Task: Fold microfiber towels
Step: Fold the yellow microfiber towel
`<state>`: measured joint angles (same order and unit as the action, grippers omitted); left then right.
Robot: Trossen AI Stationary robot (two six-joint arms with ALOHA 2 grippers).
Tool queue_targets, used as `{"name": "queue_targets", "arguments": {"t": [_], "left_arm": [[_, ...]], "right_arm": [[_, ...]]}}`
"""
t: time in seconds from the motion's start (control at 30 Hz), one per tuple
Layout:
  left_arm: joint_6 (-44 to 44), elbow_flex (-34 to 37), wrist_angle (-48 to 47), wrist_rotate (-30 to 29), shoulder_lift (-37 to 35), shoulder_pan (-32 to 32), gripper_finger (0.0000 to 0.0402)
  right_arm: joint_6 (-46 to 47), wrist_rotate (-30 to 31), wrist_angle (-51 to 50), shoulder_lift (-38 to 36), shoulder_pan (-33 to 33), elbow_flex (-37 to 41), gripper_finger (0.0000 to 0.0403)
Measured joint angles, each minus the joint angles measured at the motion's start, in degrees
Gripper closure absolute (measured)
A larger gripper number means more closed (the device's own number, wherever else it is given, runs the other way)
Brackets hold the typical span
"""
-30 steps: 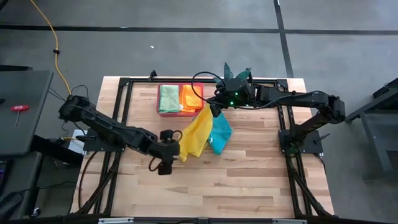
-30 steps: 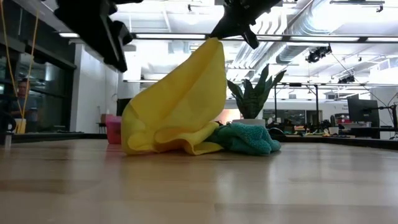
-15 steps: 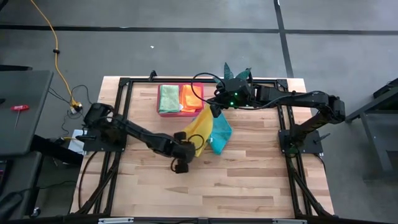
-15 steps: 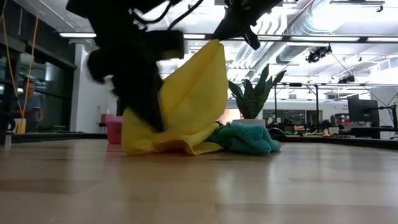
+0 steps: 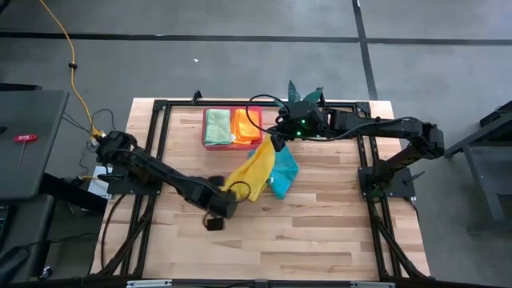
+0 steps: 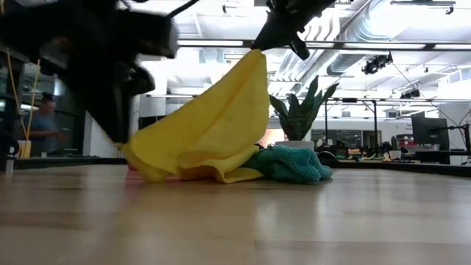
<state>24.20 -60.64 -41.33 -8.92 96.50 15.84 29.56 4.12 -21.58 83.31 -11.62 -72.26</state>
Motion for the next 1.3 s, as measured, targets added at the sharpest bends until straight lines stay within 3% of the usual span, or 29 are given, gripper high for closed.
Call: {"name": "queue_targets", "arguments": {"t": [0.07,0.13,0.2,0.27,0.33,0.53,0.6,0.67,0.73,0.8,1.03,1.1,1.3], "left_arm": [[1.4,1.0,-5.9,-1.8,-1.2,1.0,0.0336],[3.6,1.7,-2.7,-3.7,-1.5,1.7,0.0336],[5.6,3.8,-6.7,-5.3,-3.4,2.1,0.0337],[8.4,4.6,-2.6,-6.3,-4.2,2.4,0.0337],[10.3,6.1,-5.5,-6.7,-6.3,2.4,0.0337],[15.5,8.3,3.1,-7.8,-11.6,4.2,0.0337],[16.6,9.5,1.9,-9.9,-14.7,5.4,0.0337],[16.6,9.8,8.8,-12.9,-16.2,7.2,0.0337],[16.1,11.8,9.1,-15.5,-18.6,8.4,0.0337],[15.0,12.5,15.7,-16.5,-18.4,9.4,0.0337],[10.0,13.8,17.2,-17.0,-16.3,9.0,0.0395],[9.8,13.3,22.2,-16.8,-14.4,8.7,0.0394],[9.8,14.8,25.0,-17.6,-15.1,7.7,0.0401]], "right_arm": [[0.0,0.3,0.1,0.0,0.0,0.0,0.0403],[0.0,0.2,-0.4,0.0,0.0,0.0,0.0403],[0.0,0.2,0.0,0.0,0.0,0.0,0.0403],[0.0,0.2,-0.4,0.0,0.0,0.0,0.0403],[0.1,0.2,-0.1,0.0,0.0,0.0,0.0403],[0.0,0.1,-1.0,0.0,0.0,0.0,0.0403],[0.2,0.2,-0.4,0.1,0.0,0.0,0.0402],[0.0,0.1,-1.7,0.2,0.0,0.0,0.0402],[0.2,0.0,0.0,1.0,0.0,-0.1,0.0402],[0.2,-0.2,-1.9,1.0,0.0,0.1,0.0402],[0.1,-1.1,1.1,2.0,0.0,-0.1,0.0402],[-0.4,-1.2,0.0,1.7,0.0,0.0,0.0402],[-1.4,-0.6,0.0,1.0,0.0,-0.1,0.0402]]}}
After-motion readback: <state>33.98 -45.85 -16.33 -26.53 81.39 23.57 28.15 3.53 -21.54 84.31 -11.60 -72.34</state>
